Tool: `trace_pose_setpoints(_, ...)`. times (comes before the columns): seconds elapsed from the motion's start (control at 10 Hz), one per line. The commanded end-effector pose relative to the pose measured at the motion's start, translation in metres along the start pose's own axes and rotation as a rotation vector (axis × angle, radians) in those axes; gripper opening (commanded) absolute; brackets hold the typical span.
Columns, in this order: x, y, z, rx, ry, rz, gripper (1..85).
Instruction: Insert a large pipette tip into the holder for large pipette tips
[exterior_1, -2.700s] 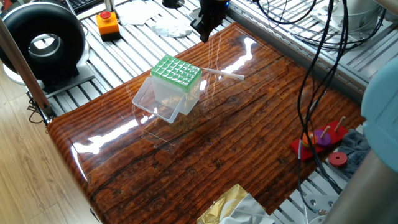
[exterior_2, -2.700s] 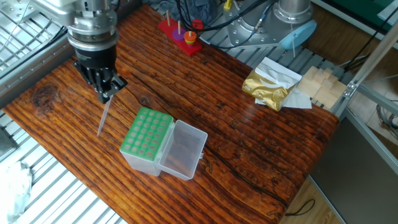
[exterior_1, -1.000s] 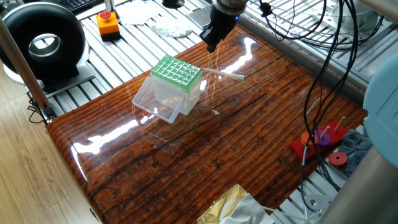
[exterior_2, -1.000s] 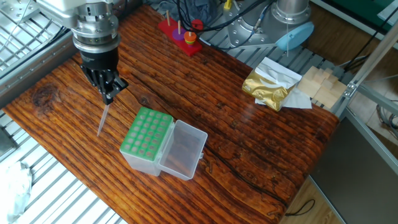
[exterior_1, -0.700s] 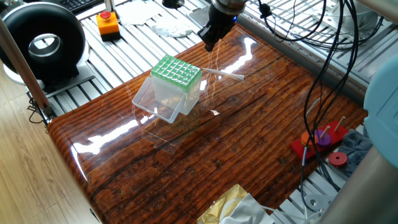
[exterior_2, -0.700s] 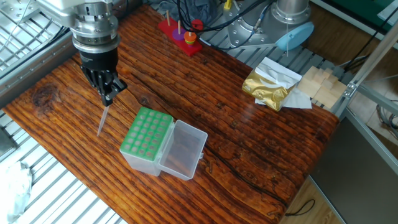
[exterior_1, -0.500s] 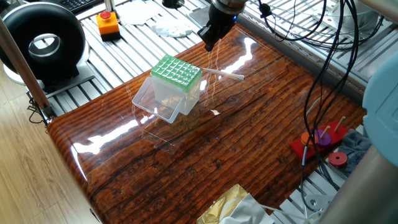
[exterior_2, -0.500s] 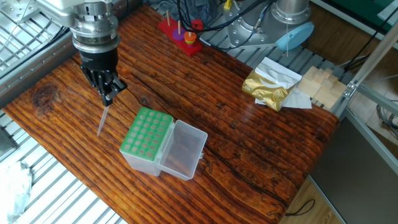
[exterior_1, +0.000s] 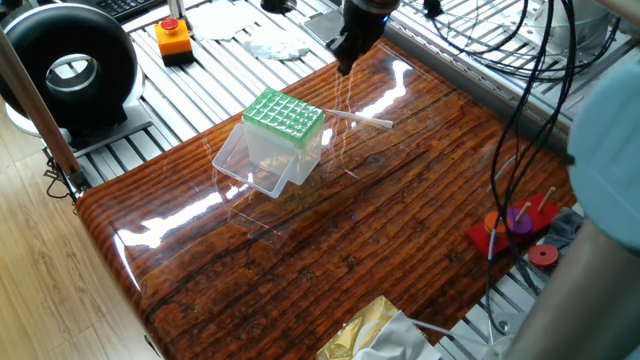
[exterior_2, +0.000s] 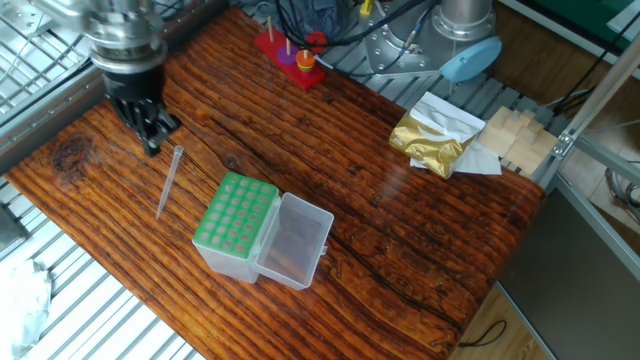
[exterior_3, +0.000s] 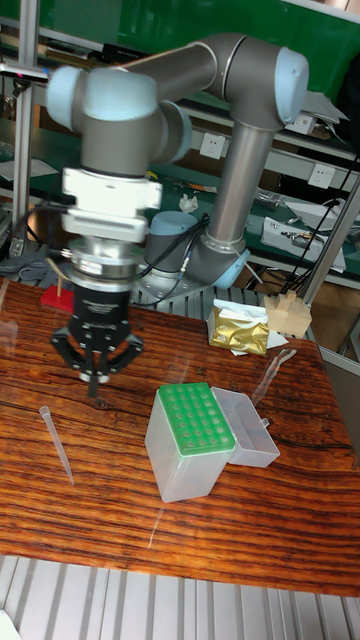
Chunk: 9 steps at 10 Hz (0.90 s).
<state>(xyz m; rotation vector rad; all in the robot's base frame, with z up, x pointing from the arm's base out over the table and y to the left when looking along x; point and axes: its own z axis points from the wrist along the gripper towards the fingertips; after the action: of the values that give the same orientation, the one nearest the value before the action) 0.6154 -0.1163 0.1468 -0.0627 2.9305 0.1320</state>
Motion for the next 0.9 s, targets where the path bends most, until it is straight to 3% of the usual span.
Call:
trace_pose_setpoints(0.0,0.007,-0.025,-0.01,-0.036,0.014,-0.024,1.0)
trace_pose_setpoints(0.3,0.022,-0.046,-0.008,-0.044,-0.004,-0.062,1.0)
trace_pose_setpoints(0.5,0.036,-0.056,-0.004,-0.07,-0.02,-0.079,1.0)
trace_pose_setpoints(0.8,0.053,-0.067,-0.005,-0.063,-0.027,-0.089,1.0)
